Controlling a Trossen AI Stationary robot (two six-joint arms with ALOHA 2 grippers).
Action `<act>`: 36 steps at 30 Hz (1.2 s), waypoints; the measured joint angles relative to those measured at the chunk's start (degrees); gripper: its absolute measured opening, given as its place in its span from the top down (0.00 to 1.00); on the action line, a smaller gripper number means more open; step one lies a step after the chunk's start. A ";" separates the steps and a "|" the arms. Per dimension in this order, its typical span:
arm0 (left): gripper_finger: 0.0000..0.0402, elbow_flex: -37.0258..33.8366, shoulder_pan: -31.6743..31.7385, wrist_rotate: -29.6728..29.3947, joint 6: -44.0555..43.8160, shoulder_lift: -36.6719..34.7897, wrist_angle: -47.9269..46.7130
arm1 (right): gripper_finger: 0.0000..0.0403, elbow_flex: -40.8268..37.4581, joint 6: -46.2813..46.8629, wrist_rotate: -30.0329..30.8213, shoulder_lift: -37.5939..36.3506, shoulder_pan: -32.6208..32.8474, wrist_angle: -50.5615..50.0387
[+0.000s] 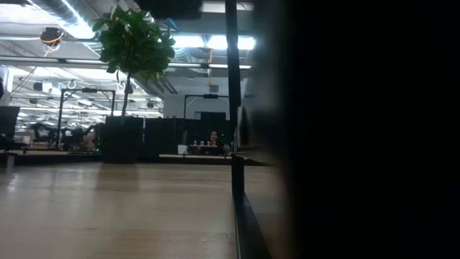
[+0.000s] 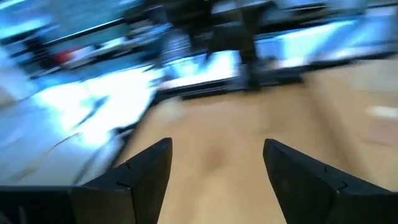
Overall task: Pick and place medicine bottles onto shelf by color
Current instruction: Put the transparent pill bottle on the shelf aligned with the other transparent pill bottles
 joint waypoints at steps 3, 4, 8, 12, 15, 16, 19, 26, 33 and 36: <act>0.39 0.00 4.62 -4.75 -2.86 0.00 -0.02 | 0.49 -1.74 -6.87 -0.11 0.00 -4.98 2.60; 0.39 0.00 6.11 -4.73 -3.46 0.00 -0.02 | 0.49 -2.45 -9.56 -0.15 0.02 -6.46 3.47; 0.39 0.00 10.18 -1.82 -4.64 0.00 -0.34 | 0.49 -5.36 -18.96 -3.86 0.02 -10.84 7.49; 0.39 0.00 12.07 0.55 -4.62 0.00 -0.44 | 0.49 -8.36 -24.17 -5.86 0.04 -13.72 12.75; 0.39 0.00 12.90 0.65 -4.21 0.00 -0.46 | 0.49 -10.40 -23.94 -5.74 0.04 -16.24 15.49; 0.39 0.00 13.21 0.64 -4.19 0.00 -0.46 | 0.49 -11.06 -23.03 -5.70 0.04 -17.10 15.81; 0.39 0.00 14.28 0.62 -4.17 0.00 -0.46 | 0.49 -12.69 -19.98 -5.68 0.04 -19.36 16.17; 0.39 0.00 15.87 0.60 -4.17 0.00 -0.46 | 0.49 -15.88 -18.10 -2.06 0.07 -21.83 18.28; 0.39 0.00 15.93 0.61 -4.17 0.00 -0.46 | 0.49 -16.56 -18.12 -2.09 0.11 -22.25 19.68; 0.39 0.00 15.93 0.58 -4.16 0.00 -0.46 | 0.49 -16.56 -18.15 -2.08 0.11 -22.25 19.69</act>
